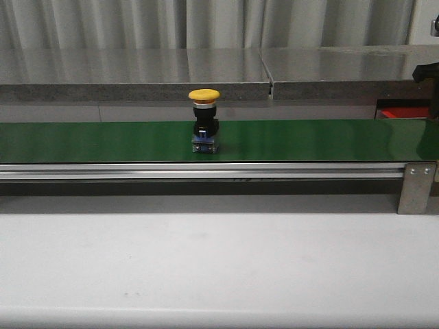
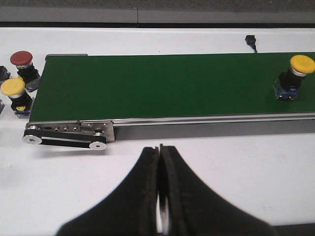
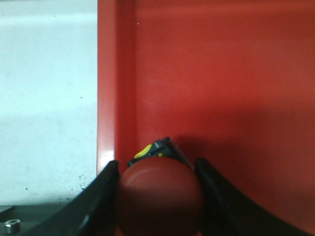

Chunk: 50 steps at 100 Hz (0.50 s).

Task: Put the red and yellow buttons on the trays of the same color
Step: 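Lower the red button into the red tray and open the right gripper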

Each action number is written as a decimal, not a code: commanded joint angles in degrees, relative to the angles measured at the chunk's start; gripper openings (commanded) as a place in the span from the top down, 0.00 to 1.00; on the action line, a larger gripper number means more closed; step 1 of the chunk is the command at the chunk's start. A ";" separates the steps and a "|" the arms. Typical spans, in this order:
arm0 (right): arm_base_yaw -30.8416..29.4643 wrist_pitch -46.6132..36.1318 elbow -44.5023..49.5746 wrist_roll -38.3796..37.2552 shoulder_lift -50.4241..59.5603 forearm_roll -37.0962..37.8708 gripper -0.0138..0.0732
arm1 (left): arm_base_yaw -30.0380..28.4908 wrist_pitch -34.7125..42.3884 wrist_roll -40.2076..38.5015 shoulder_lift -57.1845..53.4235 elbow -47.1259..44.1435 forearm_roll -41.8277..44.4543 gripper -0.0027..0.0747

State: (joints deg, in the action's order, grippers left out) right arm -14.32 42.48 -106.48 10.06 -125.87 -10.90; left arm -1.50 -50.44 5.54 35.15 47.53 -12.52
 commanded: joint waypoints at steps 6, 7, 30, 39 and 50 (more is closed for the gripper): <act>-0.28 -3.14 -1.95 0.07 2.82 -0.76 0.63 | 0.51 4.07 -0.09 0.10 1.41 -1.00 0.99; -0.28 -3.14 -1.95 0.07 2.82 -0.76 0.60 | 0.51 4.07 -0.09 0.10 1.41 -1.00 0.99; -0.28 -3.57 -1.95 0.07 3.19 -1.02 0.20 | 0.51 4.07 -0.09 0.10 1.41 -1.00 0.99; -0.28 -3.71 -1.90 0.07 4.21 -1.02 0.21 | 0.51 4.07 -0.09 0.10 1.41 -1.00 0.99; -0.28 -3.54 -1.63 0.07 6.11 -1.02 0.21 | 0.51 4.07 -0.09 0.10 1.41 -1.00 0.99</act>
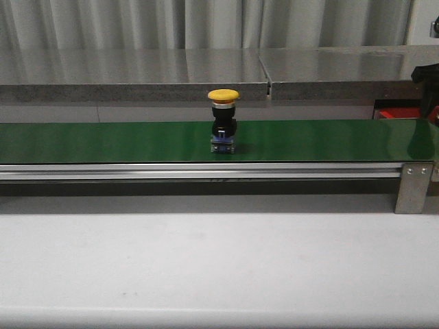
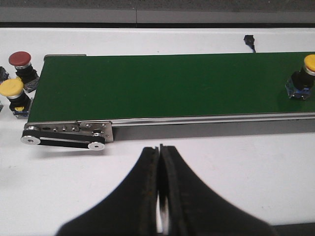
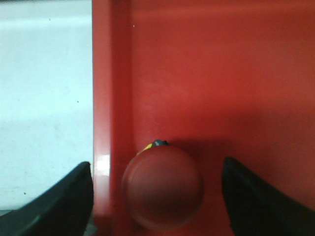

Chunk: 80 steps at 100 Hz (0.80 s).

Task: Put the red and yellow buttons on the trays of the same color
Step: 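Lower the red button into the red tray and open the right gripper, then grasp the yellow button on the belt with the right gripper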

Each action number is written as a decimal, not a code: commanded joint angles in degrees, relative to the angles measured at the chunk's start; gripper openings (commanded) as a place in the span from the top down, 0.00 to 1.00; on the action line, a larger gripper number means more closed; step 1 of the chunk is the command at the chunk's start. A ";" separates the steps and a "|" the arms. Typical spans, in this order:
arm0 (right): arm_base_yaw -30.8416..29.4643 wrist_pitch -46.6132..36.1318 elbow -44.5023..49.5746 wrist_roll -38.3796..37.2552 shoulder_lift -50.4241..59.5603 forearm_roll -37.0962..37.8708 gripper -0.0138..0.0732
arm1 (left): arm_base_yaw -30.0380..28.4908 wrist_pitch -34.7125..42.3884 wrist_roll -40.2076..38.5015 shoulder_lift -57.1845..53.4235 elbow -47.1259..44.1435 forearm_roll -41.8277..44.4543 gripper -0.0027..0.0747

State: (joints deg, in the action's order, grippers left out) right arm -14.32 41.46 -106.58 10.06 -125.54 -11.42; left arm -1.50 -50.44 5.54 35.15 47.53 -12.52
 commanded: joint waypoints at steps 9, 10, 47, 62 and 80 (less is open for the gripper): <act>-0.28 -1.84 -0.85 0.07 7.73 -0.50 0.21 | 0.51 4.07 -0.09 0.10 1.41 -1.00 0.99; -0.28 -1.91 -0.71 0.07 8.13 -0.50 0.21 | 0.51 4.07 -0.09 0.10 1.41 -1.00 0.99; 3.33 -6.56 15.51 0.71 23.44 -0.45 0.21 | 0.51 4.07 -0.09 0.10 1.41 -1.00 0.99; 6.81 -6.31 21.26 0.71 29.67 -0.41 0.21 | 0.51 4.07 -0.09 0.21 1.41 -1.00 0.99; 11.61 -2.02 25.58 0.98 35.30 -0.41 0.21 | 0.51 4.07 -0.09 0.21 1.41 -1.00 0.99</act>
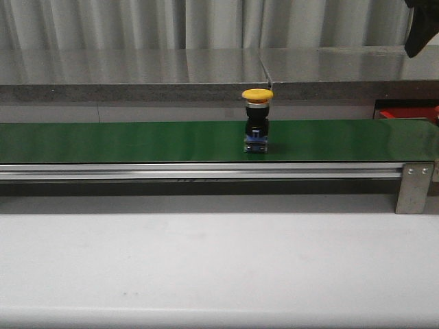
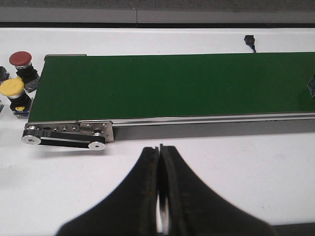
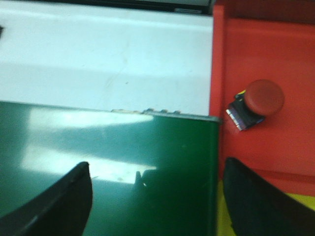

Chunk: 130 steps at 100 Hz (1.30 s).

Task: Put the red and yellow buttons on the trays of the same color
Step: 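Grasp the yellow button on the belt with the right gripper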

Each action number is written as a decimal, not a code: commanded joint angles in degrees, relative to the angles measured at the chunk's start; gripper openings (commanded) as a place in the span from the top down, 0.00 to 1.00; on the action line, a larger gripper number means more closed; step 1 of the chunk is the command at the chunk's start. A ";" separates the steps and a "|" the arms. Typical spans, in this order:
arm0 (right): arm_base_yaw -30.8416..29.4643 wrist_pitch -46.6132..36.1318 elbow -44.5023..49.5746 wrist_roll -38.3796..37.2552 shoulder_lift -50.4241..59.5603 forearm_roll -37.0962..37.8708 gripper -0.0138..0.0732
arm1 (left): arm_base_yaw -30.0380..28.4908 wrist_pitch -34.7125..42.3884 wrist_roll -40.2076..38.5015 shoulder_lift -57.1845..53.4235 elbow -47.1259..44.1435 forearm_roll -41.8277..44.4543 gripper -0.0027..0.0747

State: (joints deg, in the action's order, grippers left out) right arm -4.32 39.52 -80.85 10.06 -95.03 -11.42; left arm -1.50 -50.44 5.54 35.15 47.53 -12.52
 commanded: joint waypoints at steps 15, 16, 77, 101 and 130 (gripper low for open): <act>7.12 6.08 0.07 3.57 5.25 -0.54 0.21 | 0.51 4.07 -0.09 0.21 1.41 -1.00 0.99; 7.36 6.48 0.07 3.70 5.16 -0.54 0.21 | 0.51 4.07 -0.09 0.21 1.41 -1.00 0.99; 18.08 8.13 -0.24 11.20 -0.65 -5.07 0.21 | 0.51 4.07 -0.09 0.21 1.41 -1.00 0.99; 18.68 2.18 -0.24 13.27 -3.08 -6.85 0.21 | 0.51 4.07 -0.09 0.21 1.41 -1.00 0.99; 18.62 -3.26 -0.24 13.76 -4.33 -8.45 0.38 | 0.51 4.07 -0.09 0.21 1.41 -1.00 0.99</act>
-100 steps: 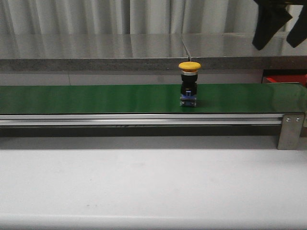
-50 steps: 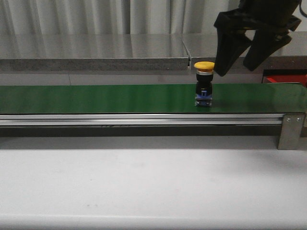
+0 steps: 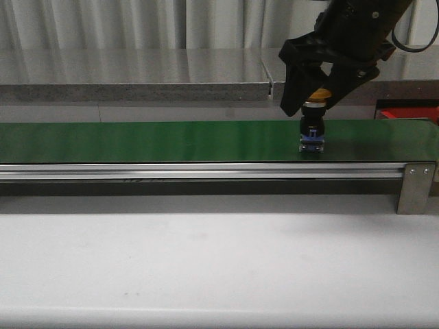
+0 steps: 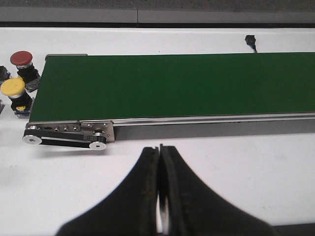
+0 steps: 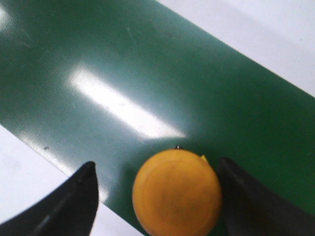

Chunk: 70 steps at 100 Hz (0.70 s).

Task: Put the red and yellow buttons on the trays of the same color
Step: 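Grasp the yellow button on the belt with the right gripper, then lower the yellow button into the yellow tray and open the right gripper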

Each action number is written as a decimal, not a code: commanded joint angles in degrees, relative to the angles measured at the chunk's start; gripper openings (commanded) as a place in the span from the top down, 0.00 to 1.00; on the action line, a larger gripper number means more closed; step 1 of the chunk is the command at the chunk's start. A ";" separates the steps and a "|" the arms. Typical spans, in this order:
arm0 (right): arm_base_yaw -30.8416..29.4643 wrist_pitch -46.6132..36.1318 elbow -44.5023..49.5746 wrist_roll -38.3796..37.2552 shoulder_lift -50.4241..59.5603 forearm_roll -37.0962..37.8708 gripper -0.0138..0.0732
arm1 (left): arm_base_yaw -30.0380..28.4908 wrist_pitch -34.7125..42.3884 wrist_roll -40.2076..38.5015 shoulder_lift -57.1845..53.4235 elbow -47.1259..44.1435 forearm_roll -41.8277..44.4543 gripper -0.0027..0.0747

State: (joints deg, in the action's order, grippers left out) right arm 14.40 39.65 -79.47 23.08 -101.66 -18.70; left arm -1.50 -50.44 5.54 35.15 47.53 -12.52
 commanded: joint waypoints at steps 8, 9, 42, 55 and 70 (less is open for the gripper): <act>-0.10 -3.70 -1.62 0.74 2.36 -1.18 0.50 | 0.51 4.07 -0.09 0.21 1.41 -1.00 0.99; -0.10 -3.67 -1.62 0.74 2.36 -1.18 0.51 | 0.51 4.07 -0.09 0.21 1.41 -1.00 0.99; -1.78 -6.65 0.52 -0.70 7.02 -1.22 0.60 | 0.51 4.07 -0.09 0.21 1.41 -1.00 0.99; -5.73 -7.07 2.75 -2.24 10.83 -1.48 0.60 | 0.51 4.07 -0.09 0.21 1.41 -1.00 0.99; -12.52 -7.14 5.81 -2.91 14.12 -2.21 0.60 | 0.51 4.07 -0.09 0.21 1.41 -1.00 0.99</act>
State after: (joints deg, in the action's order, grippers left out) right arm 5.49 35.62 -73.71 20.55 -91.80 -19.67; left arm -1.50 -50.44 5.54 35.15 47.53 -12.52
